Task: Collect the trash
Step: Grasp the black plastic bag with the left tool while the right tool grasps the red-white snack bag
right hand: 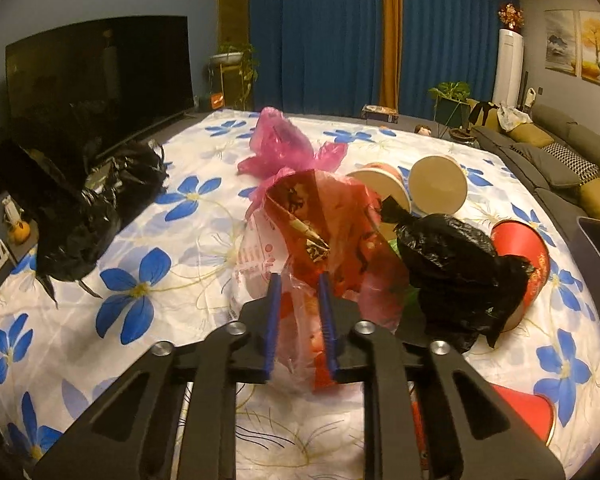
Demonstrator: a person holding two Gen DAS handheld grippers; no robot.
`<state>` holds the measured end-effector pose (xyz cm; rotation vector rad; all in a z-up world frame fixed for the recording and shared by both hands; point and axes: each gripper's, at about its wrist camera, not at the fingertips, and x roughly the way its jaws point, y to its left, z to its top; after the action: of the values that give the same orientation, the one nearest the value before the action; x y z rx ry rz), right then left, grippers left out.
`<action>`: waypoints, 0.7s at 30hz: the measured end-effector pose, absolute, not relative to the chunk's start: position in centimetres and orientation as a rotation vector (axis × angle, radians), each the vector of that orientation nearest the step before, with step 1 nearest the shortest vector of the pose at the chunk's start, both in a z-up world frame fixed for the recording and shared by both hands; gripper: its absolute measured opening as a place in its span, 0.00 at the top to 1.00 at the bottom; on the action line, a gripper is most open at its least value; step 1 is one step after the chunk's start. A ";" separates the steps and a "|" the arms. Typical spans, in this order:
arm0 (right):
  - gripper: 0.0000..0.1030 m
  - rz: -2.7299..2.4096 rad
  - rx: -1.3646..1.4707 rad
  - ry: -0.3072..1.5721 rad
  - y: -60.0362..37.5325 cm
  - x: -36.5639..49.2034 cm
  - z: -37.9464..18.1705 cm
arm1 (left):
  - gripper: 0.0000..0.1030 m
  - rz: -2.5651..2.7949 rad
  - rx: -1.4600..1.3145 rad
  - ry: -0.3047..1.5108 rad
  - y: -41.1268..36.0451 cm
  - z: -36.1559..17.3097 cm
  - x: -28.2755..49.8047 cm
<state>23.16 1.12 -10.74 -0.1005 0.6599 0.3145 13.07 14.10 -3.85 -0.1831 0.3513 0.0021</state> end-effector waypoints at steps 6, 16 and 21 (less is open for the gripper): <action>0.93 0.330 -0.106 0.628 1.1 22.6 -9.9 | 1.00 0.001 -0.182 0.349 14.1 -3.8 13.0; 0.93 0.359 -0.076 0.484 -0.7 19.5 -5.3 | 1.00 0.000 -0.161 0.324 13.8 -2.8 12.5; 0.93 0.357 -0.061 0.440 -1.9 18.2 -3.8 | 1.00 -0.011 -0.150 0.315 13.2 -2.4 12.4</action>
<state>18.21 -1.87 -3.75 -0.0615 0.4403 0.3568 12.42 13.22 -2.43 -0.1501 0.3145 -0.0108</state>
